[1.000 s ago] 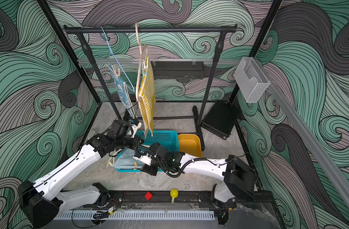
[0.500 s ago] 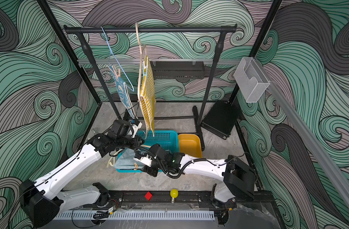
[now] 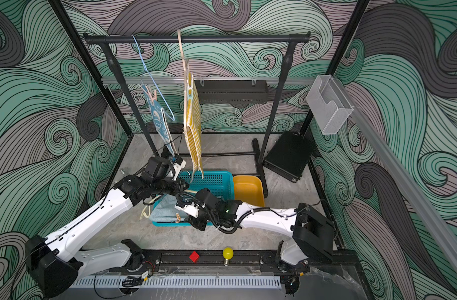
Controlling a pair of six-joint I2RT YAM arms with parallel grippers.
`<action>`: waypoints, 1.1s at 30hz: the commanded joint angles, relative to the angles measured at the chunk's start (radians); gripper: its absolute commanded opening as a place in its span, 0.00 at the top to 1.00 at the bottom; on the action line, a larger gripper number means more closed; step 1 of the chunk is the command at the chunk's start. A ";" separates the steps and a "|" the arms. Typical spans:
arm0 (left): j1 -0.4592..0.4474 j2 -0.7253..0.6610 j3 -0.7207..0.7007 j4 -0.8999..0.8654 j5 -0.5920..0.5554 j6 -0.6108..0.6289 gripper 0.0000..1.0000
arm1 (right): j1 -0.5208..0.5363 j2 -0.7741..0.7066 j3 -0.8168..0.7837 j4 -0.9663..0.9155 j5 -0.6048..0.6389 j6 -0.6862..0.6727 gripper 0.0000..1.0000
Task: Remove the clothespins securing towels to the hanger
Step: Remove the clothespin from the hanger.
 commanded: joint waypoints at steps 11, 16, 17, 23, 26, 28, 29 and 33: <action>-0.014 -0.002 0.023 -0.033 0.023 0.004 1.00 | 0.003 -0.002 0.005 0.012 0.037 0.002 1.00; -0.016 -0.009 0.020 -0.033 0.005 0.005 1.00 | 0.003 -0.001 0.013 0.010 0.060 -0.001 1.00; -0.016 -0.009 0.021 -0.032 0.002 0.006 1.00 | 0.003 -0.002 0.014 0.012 0.067 -0.002 1.00; -0.016 -0.008 0.021 -0.031 -0.015 0.008 1.00 | 0.003 -0.026 0.014 0.022 0.106 -0.009 1.00; -0.016 -0.005 0.023 -0.038 -0.032 0.009 1.00 | 0.003 -0.045 0.012 0.027 0.119 -0.009 1.00; -0.016 -0.005 0.022 -0.038 -0.035 0.009 1.00 | 0.003 -0.057 0.011 0.027 0.121 -0.009 1.00; -0.016 -0.005 0.022 -0.037 -0.035 0.010 1.00 | 0.003 -0.061 0.011 0.026 0.120 -0.008 1.00; -0.018 -0.008 0.023 -0.034 -0.038 0.009 1.00 | 0.003 -0.086 0.007 0.024 0.127 -0.009 1.00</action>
